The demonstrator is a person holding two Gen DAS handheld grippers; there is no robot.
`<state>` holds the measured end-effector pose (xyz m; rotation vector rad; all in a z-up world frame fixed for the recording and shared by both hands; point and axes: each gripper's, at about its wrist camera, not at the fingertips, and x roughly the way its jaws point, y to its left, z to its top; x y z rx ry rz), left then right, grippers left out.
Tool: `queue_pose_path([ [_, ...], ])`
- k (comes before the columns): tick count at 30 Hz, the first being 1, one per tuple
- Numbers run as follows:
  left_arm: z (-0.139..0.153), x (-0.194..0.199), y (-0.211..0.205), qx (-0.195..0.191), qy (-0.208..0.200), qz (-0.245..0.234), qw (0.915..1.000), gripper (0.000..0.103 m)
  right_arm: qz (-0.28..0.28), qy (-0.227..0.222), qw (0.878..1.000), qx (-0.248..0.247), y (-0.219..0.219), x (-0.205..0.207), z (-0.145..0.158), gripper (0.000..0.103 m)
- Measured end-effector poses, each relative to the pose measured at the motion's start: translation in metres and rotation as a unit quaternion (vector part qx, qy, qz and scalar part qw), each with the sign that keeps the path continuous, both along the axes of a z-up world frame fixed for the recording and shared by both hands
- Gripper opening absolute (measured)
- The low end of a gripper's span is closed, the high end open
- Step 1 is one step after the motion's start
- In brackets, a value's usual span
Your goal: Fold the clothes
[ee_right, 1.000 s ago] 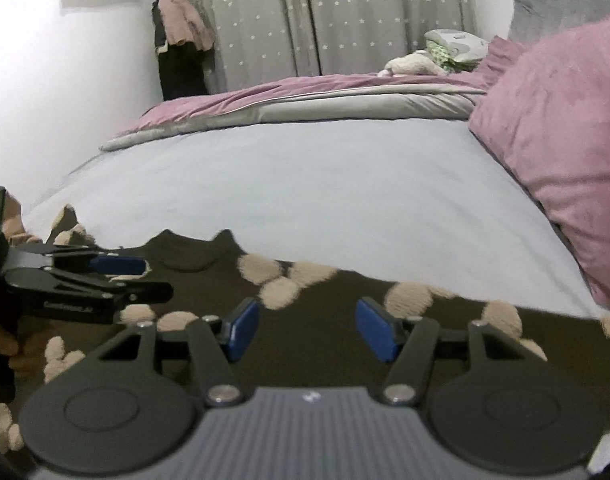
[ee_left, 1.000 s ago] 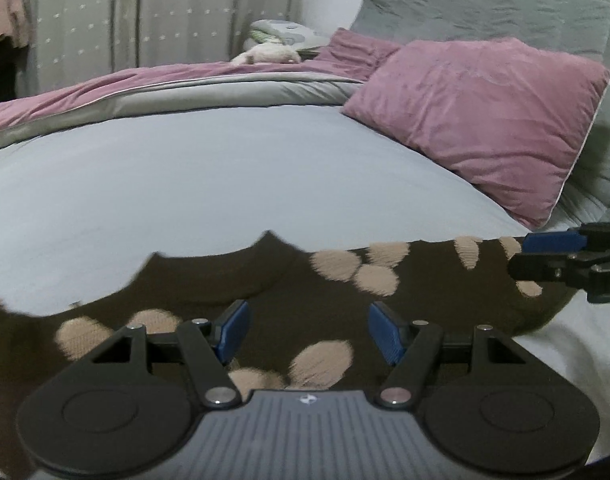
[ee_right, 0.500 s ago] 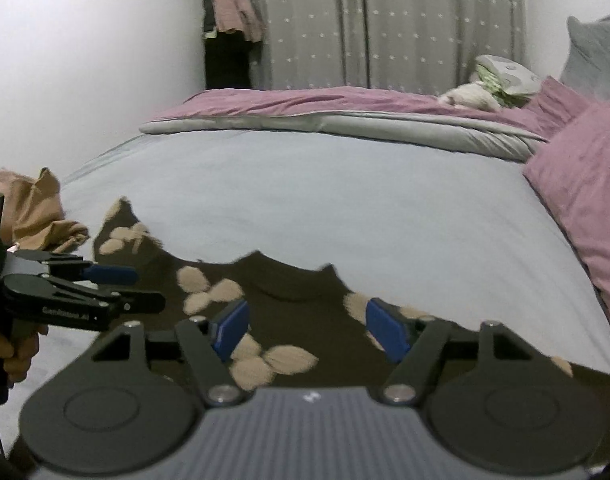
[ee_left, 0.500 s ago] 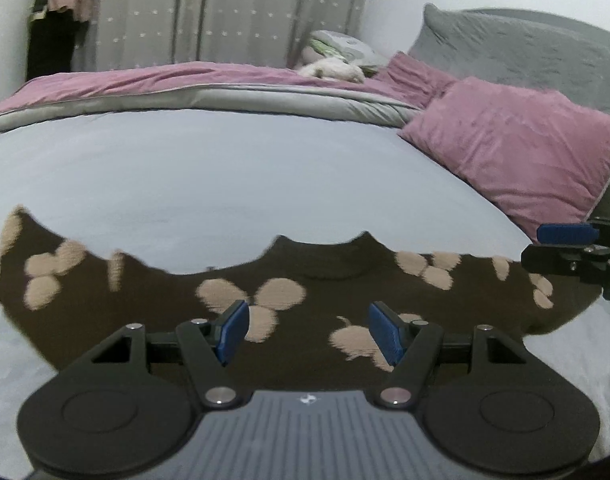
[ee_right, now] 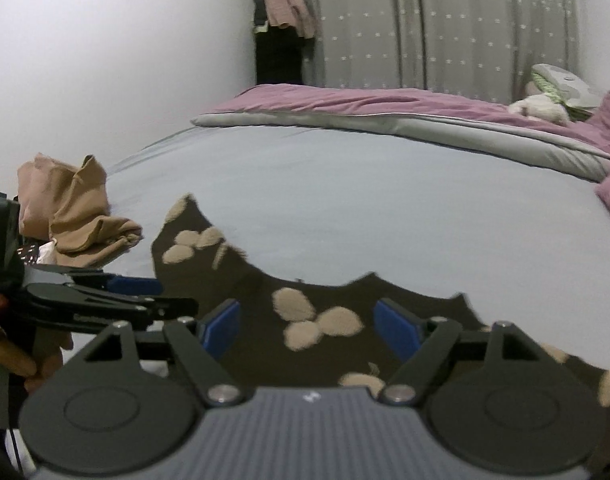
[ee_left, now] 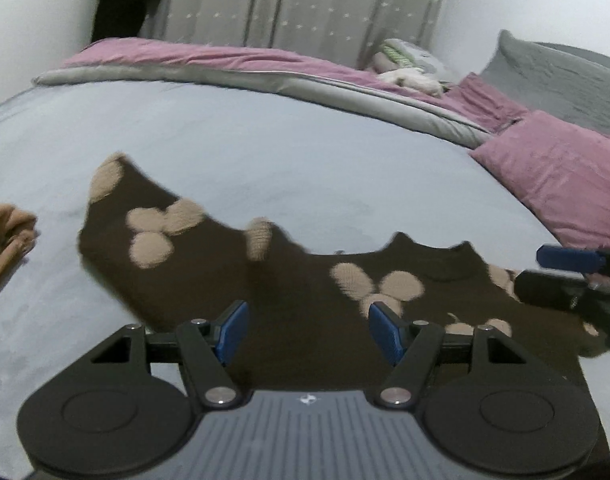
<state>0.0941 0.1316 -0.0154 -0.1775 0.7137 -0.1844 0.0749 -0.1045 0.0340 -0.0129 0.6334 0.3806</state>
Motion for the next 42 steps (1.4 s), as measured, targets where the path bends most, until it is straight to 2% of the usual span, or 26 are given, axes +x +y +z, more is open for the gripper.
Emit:
queue_pose_path([
  [10,-0.020,0.015,0.057,0.011,0.022,0.075,0.9969,0.067,0.041,0.009,0.999,0.030,0.080,0.043,-0.038,0.079],
  [15,-0.026,0.023,0.081,-0.017,0.026,0.111,0.9933,0.066,0.061,0.011,0.997,0.038,0.120,0.066,-0.054,0.079],
  [21,-0.041,0.029,0.110,-0.057,0.045,0.149,0.9862,0.066,0.074,0.014,0.996,0.053,0.148,0.089,-0.067,0.080],
  [29,-0.063,0.035,0.130,-0.067,0.047,0.192,0.9780,0.066,0.095,0.002,0.995,0.028,0.167,0.100,-0.091,0.080],
  [33,-0.074,0.042,0.137,-0.101,0.031,0.200,0.9742,0.065,0.114,-0.009,0.993,0.013,0.173,0.094,-0.105,0.080],
  [36,-0.077,0.047,0.146,-0.141,0.004,0.202,0.9692,0.062,0.130,-0.023,0.991,0.005,0.170,0.085,-0.103,0.080],
  [39,-0.082,0.054,0.156,-0.201,-0.016,0.194,0.9599,0.061,0.147,-0.039,0.988,0.017,0.159,0.076,-0.093,0.080],
  [42,-0.092,0.062,0.164,-0.265,-0.020,0.194,0.9445,0.061,0.154,-0.035,0.987,0.034,0.149,0.077,-0.092,0.080],
])
